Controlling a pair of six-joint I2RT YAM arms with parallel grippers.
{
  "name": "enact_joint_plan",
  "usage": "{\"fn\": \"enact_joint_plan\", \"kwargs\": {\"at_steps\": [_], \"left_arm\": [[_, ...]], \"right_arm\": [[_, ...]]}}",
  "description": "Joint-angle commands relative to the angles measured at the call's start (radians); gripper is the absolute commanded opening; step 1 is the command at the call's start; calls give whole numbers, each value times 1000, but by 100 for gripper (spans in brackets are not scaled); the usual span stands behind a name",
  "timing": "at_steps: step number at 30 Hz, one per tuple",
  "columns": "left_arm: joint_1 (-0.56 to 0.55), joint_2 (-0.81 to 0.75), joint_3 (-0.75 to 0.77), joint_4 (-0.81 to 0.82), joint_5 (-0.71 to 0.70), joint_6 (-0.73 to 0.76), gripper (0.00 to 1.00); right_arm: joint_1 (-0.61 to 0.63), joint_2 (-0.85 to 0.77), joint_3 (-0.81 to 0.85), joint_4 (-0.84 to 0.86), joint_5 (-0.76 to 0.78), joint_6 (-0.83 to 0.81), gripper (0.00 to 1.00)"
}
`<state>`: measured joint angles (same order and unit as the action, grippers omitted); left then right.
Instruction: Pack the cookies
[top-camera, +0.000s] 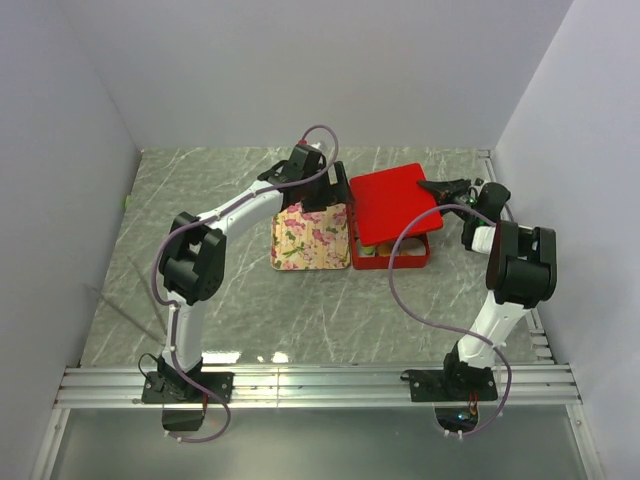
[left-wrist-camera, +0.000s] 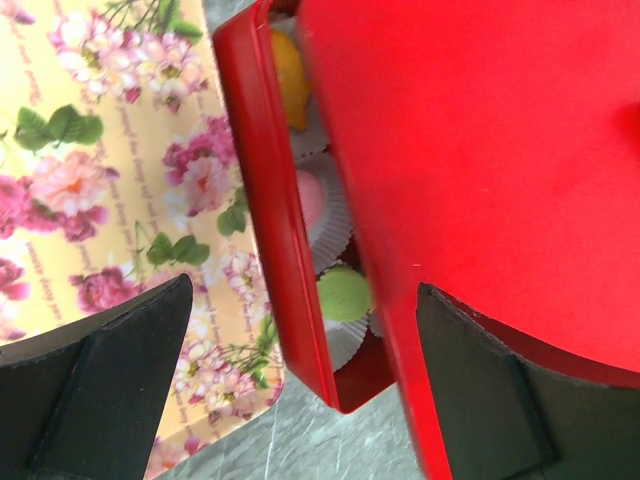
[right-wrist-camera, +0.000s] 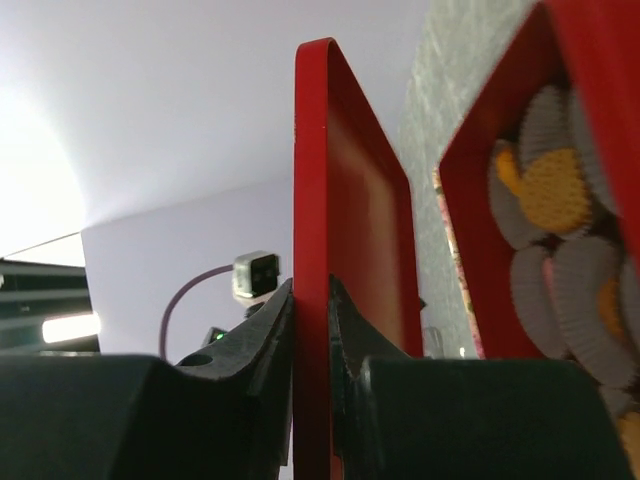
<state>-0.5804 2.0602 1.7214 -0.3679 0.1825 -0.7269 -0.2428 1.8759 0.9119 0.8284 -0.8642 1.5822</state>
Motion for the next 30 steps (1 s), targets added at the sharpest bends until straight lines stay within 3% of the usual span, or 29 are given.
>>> {"fn": "enact_joint_plan", "kwargs": {"at_steps": [1,15,21,22,26,29,30], "left_arm": [[-10,-12,-17,73,25,-3,99],[-26,98,3,110,129,3,98],[-27,118,4,113,144,4,97],[-27,121,4,115,146,4,97],[-27,127,6,110,141,9,96],[-27,129,6,109,141,11,96],[-27,129,6,109,140,11,96]], "right_arm": [[-1,22,-31,110,34,7,0],[25,95,-130,334,102,105,0],[25,127,-136,289,47,87,0],[25,124,-136,278,44,81,6],[25,69,-95,112,28,-6,21],[25,-4,-15,-168,28,-174,29],[25,-21,13,-342,33,-277,31]]}}
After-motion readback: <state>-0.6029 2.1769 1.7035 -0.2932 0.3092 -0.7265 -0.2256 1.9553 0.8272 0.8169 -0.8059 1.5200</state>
